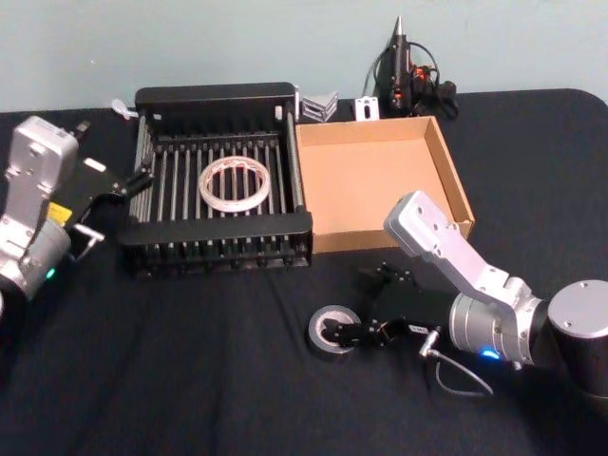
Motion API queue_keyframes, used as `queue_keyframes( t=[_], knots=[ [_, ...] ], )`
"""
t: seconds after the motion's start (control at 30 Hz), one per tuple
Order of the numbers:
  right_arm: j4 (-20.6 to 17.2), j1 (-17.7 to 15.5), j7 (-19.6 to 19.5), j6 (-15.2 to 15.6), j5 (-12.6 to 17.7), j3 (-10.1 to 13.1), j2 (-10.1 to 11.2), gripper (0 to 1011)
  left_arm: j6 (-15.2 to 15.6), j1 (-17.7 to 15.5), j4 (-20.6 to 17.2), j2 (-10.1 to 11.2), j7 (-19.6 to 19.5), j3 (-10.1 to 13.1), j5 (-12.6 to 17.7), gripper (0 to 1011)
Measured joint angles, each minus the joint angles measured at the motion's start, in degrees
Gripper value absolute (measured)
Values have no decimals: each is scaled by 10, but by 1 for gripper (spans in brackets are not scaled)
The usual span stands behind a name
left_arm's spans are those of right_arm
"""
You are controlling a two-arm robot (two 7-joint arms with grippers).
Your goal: Pick up the white tape and place it into the black box , Pick up the silver tape and place it into the brown box.
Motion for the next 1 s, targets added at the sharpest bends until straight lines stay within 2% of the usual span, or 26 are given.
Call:
queue_keyframes(
  t=[0.73, 0.93, 1.0],
  knots=[
    [4, -3, 1, 3, 0, 3, 0, 1000, 0, 0, 0, 0, 0, 0, 0, 1001],
    [4, -2, 1, 2, 1, 3, 0, 903, 0, 0, 0, 0, 0, 0, 0, 1001],
    [4, -2, 1, 2, 1, 3, 0, 840, 0, 0, 0, 0, 0, 0, 0, 1001]
  ],
)
